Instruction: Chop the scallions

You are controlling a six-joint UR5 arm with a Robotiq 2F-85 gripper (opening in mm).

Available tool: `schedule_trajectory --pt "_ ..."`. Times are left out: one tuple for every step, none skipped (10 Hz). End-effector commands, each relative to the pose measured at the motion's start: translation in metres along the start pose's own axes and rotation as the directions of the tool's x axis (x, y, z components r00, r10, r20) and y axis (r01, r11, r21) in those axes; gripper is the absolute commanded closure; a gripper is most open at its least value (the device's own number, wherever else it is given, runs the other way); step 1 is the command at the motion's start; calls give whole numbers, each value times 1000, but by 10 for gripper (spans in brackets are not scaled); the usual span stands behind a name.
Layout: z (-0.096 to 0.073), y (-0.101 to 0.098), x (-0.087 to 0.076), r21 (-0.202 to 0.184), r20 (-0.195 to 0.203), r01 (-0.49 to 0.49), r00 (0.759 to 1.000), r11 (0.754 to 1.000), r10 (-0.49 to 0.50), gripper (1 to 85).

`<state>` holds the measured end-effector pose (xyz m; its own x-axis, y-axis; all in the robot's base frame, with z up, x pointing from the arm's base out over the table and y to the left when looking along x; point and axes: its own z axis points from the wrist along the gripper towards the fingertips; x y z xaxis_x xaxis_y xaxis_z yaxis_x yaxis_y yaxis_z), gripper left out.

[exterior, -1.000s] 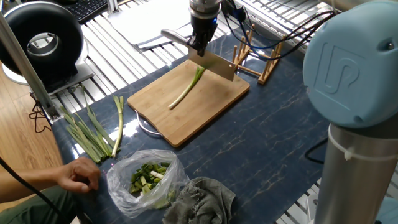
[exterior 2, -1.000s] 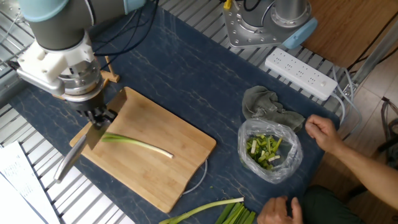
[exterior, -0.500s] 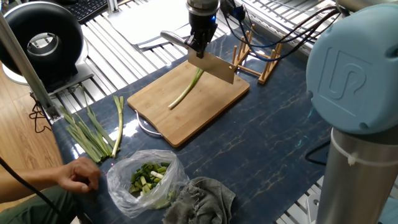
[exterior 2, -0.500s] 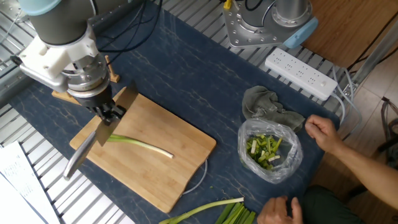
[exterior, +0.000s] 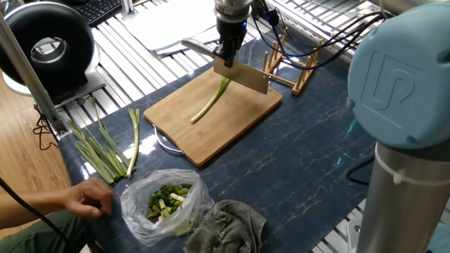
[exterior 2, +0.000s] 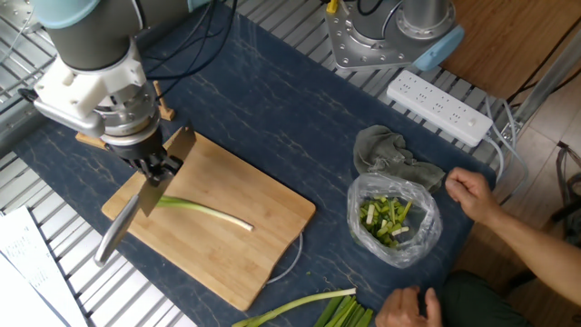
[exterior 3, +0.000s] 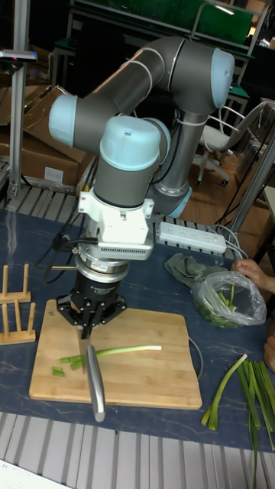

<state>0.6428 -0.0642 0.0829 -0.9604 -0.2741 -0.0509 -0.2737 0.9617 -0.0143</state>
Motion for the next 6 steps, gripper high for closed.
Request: schedule_trajectory --pt "3 3 2 -26 9 21 1000 999 -21 840" --pt "3 3 3 -22 8 22 1000 1000 -21 840" --pt "4 3 3 -22 8 25 1000 999 -24 840" --pt "6 4 3 -21 9 26 1000 999 -26 840" --pt "9 4 2 -19 13 26 1000 999 -26 840" --pt "12 7 1 -25 17 26 1000 999 -25 840"
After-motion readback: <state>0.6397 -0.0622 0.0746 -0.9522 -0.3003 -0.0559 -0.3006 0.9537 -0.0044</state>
